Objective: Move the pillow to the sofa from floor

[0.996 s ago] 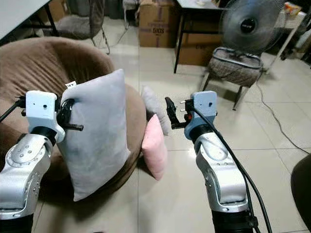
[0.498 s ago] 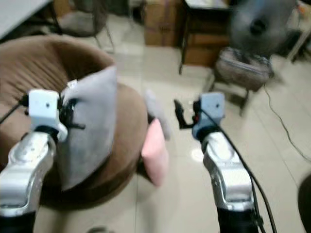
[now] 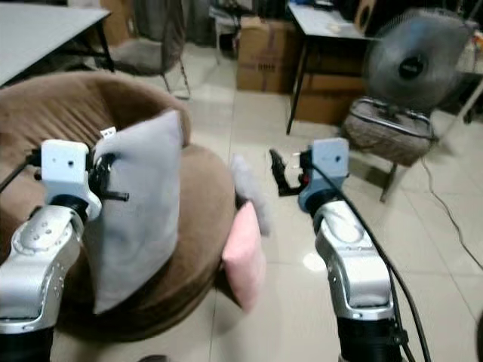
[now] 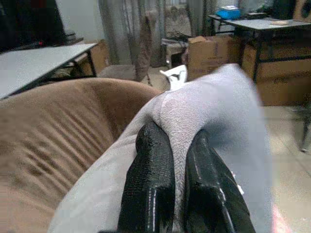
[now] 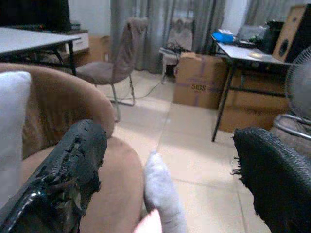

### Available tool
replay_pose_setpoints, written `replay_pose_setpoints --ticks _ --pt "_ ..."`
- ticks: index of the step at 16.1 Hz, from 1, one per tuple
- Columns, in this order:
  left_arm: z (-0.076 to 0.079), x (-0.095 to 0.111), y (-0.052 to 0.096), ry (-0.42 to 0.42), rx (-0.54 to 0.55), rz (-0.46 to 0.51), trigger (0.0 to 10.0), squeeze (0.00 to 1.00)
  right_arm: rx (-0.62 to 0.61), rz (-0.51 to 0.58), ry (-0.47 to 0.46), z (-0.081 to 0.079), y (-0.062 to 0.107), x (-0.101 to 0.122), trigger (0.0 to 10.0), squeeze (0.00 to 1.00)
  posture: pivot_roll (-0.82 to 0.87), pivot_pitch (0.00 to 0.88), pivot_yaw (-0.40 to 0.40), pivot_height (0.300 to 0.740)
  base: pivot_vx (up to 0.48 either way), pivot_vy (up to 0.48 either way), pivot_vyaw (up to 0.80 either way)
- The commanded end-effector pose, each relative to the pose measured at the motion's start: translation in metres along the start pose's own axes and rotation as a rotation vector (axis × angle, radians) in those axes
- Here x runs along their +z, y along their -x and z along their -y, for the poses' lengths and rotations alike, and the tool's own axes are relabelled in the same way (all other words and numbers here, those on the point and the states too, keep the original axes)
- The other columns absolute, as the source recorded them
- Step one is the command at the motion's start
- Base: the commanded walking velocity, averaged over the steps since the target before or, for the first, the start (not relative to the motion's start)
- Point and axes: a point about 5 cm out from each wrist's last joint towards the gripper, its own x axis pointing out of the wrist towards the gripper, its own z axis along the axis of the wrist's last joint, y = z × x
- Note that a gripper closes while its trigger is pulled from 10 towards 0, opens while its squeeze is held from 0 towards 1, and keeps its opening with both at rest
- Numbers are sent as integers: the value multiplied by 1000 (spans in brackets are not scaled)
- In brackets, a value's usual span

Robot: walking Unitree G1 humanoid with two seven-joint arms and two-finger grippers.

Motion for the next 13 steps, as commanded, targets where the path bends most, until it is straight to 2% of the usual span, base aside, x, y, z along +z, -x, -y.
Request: replay_pose_setpoints --ticks 1,7,11,13 --pt "-6 14 -1 -7 23 70 10000 0 22 11 3 -7 -1 2 10000 0 65 0 -32 740 345 0 0" --pt "-7 14 -1 -10 18 72 10000 0 40 10 17 -10 -2 1 10000 0 73 0 -31 740 342 0 0" --pt "-6 14 -1 -10 15 70 10000 0 26 8 30 -7 -1 0 10000 0 75 0 -30 740 341 0 692" --pt "-5 14 -1 -11 11 70 10000 0 23 12 39 -6 -1 0 10000 0 75 0 -28 740 339 0 0"
